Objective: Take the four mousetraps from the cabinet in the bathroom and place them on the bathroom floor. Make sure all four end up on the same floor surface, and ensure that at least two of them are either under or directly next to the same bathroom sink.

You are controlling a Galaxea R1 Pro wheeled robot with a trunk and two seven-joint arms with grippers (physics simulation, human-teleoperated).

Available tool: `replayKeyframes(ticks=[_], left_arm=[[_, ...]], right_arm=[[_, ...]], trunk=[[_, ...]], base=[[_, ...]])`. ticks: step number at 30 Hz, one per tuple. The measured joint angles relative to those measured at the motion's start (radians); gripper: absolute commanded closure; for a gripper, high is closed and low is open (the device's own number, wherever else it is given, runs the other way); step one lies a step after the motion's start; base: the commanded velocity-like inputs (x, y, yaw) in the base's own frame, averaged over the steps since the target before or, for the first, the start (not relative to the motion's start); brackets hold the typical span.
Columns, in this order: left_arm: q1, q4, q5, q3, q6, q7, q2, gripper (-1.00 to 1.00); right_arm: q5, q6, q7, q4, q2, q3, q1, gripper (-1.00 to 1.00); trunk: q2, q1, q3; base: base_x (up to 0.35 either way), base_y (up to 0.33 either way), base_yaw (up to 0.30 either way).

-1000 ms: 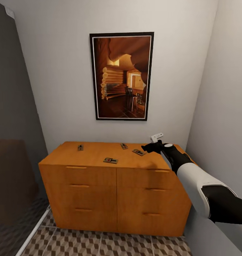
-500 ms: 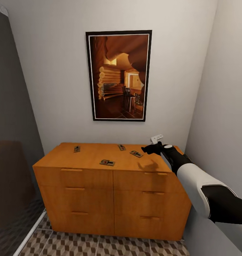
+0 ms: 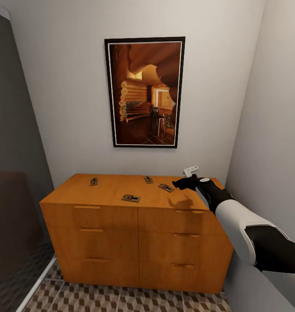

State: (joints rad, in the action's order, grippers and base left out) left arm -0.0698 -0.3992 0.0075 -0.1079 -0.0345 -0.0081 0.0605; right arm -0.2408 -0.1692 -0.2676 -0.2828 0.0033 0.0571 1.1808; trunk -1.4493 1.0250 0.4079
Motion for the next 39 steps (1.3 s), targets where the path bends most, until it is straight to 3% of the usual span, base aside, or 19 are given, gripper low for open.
replayKeyframes(ticks=[16, 29, 39], left_arm=[[0.0, 0.014, 0.001, 0.0, 0.001, 0.0, 0.0, -1.0], [0.0, 0.038, 0.0, 0.001, 0.002, 0.0, 0.0, -1.0], [0.0, 0.039, 0.0, 0.001, 0.002, 0.0, 0.0, -1.0]], right_arm=[[0.0, 0.038, -0.005, 0.009, 0.0, 0.0, 0.0, -1.0], [-0.007, 0.096, -0.153, 0.035, -0.013, -0.004, 0.0, -1.0], [-0.007, 0.1, -0.211, 0.035, -0.021, -0.004, 0.0, -1.0]], trunk=[[0.0, 0.0, 0.0], [0.0, 0.0, 0.0], [0.0, 0.0, 0.0]], base=[[0.0, 0.0, 0.0], [0.0, 0.0, 0.0], [0.0, 0.0, 0.0]])
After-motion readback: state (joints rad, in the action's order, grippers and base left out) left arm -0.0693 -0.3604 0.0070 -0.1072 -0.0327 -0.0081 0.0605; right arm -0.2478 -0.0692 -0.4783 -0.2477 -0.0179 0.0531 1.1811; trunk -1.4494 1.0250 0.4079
